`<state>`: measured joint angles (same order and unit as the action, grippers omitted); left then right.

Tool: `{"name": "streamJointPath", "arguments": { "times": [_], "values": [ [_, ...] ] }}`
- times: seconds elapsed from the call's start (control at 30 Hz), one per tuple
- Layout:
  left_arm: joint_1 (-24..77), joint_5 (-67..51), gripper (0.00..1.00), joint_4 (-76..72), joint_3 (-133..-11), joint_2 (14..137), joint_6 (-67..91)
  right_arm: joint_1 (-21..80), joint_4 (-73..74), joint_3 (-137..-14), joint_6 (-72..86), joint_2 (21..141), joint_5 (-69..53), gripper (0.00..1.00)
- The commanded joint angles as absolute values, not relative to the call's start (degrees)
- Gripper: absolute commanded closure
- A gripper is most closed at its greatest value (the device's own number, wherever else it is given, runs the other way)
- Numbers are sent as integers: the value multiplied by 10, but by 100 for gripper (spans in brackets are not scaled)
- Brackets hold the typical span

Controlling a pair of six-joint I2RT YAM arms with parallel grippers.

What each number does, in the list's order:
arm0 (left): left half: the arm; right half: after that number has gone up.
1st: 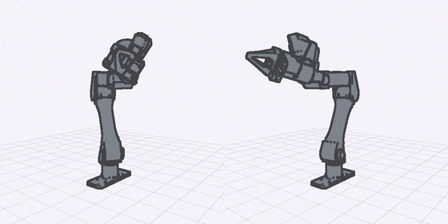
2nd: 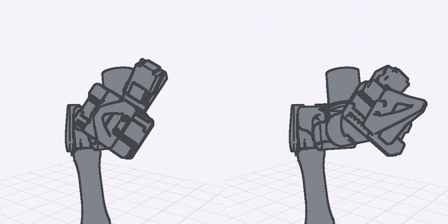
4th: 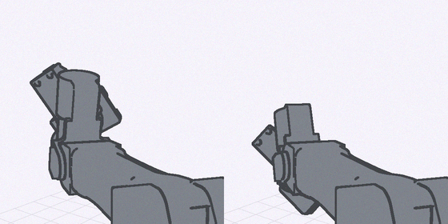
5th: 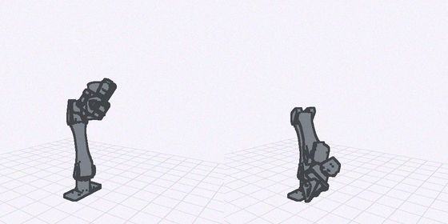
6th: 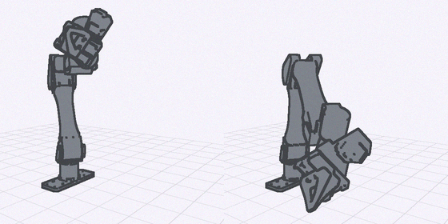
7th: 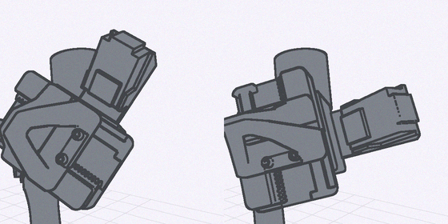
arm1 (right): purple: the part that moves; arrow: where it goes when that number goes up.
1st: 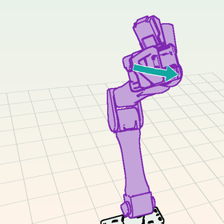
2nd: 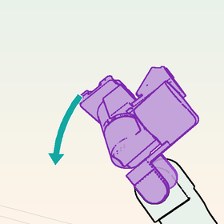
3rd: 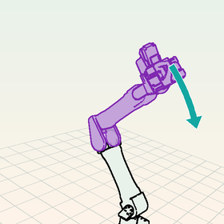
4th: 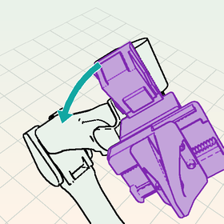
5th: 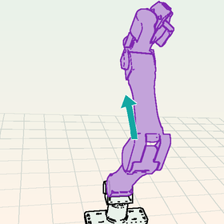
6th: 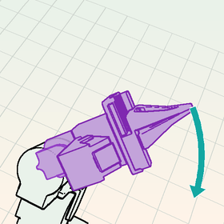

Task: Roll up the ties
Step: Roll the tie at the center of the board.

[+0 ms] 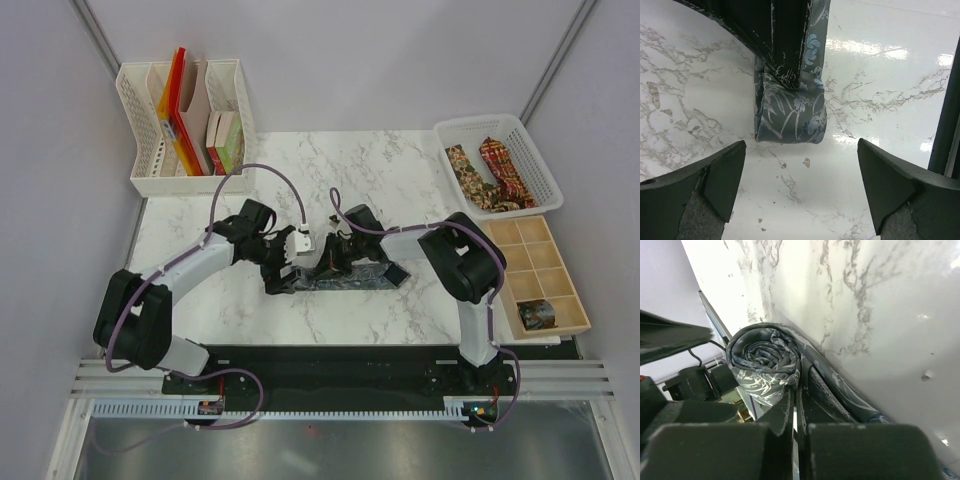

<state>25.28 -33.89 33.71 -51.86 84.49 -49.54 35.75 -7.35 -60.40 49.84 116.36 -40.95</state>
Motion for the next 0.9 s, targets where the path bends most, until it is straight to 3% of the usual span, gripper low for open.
{"name": "streamJointPath", "arguments": {
  "times": [0.0, 0.27, 0.37, 0.53, 0.87],
  "values": [
    [241, -373, 0, 311, -512, 802, -514, 346, -3, -587, 441, 1194, -335, 100],
    [171, -474, 0, 315, -536, 783, -481, 332, 27, -601, 407, 1215, -328, 100],
    [172, -482, 0, 375, -549, 804, -581, 332, 34, -605, 402, 1224, -326, 100],
    [215, -417, 0, 364, -534, 843, -656, 333, 44, -612, 397, 1230, -323, 100],
    [256, -343, 0, 242, -505, 898, -647, 358, 29, -624, 410, 1239, -330, 100]
  ]
}}
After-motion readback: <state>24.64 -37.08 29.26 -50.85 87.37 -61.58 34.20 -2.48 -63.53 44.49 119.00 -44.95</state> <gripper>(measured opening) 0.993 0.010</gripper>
